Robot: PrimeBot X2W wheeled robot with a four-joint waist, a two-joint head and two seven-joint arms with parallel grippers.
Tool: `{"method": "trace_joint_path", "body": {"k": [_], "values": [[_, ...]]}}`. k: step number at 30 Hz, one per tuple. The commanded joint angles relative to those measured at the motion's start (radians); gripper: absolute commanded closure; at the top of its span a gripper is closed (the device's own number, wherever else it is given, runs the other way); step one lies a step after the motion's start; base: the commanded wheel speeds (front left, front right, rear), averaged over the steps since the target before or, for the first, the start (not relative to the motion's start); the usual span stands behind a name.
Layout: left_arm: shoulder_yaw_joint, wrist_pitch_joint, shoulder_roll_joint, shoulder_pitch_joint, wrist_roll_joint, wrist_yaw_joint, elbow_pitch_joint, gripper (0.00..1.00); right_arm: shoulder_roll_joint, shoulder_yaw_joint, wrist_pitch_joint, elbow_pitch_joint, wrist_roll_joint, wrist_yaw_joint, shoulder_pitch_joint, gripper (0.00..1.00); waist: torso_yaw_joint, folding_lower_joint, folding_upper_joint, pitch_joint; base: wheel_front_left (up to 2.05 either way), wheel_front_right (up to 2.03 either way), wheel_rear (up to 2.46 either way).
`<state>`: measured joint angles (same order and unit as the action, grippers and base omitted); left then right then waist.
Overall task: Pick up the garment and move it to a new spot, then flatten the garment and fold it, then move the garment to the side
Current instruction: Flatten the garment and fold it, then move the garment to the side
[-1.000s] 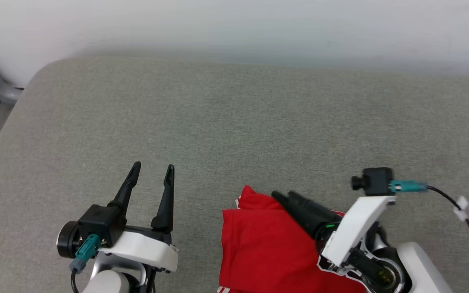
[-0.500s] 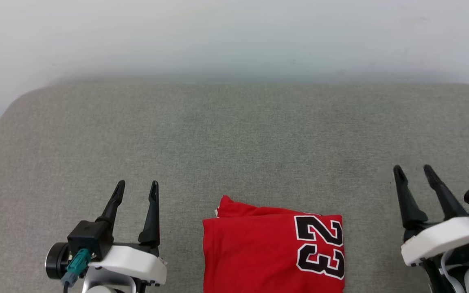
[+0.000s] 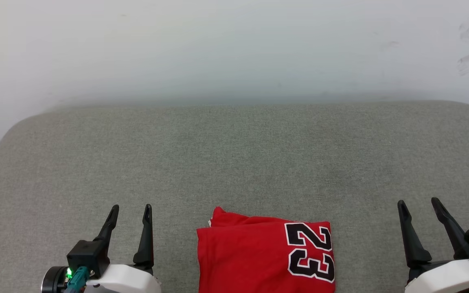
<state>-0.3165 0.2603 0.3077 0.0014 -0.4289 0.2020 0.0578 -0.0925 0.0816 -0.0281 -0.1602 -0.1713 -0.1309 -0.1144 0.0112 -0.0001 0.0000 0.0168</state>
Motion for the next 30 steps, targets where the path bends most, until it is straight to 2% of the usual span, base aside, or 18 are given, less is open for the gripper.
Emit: {"method": "trace_joint_path", "body": {"k": [1, 11, 16, 23, 30], "values": [[0.006, 0.007, -0.002, 0.014, 0.001, -0.004, 0.005, 0.00, 0.008, 0.000, -0.008, -0.025, 0.011, 0.000, -0.025, 0.00, 0.001, 0.0001, 0.0000, 0.002, 0.00, 0.00, 0.00], [0.010, 0.007, -0.016, -0.004, 0.012, -0.012, 0.020, 0.00, 0.023, -0.006, -0.052, -0.077, 0.014, 0.000, -0.044, 0.00, -0.002, 0.0001, 0.0000, -0.001, 0.00, 0.00, 0.00], [0.015, 0.007, -0.024, -0.021, 0.023, -0.019, 0.015, 0.00, 0.023, 0.032, -0.105, -0.067, -0.023, 0.000, -0.047, 0.00, -0.015, 0.0001, 0.0000, -0.014, 0.00, 0.00, 0.00], [0.026, 0.006, -0.037, -0.054, 0.041, -0.033, -0.007, 0.00, -0.020, 0.088, -0.264, 0.022, -0.157, 0.000, -0.020, 0.00, -0.045, 0.0001, 0.0000, -0.071, 0.00, 0.00, 0.00], [0.044, 0.005, -0.064, -0.097, 0.064, -0.048, -0.033, 0.00, -0.041, -0.002, -0.469, 0.112, -0.307, 0.000, 0.035, 0.00, -0.078, 0.0001, 0.0000, -0.164, 0.00, 0.00, 0.00]]}}
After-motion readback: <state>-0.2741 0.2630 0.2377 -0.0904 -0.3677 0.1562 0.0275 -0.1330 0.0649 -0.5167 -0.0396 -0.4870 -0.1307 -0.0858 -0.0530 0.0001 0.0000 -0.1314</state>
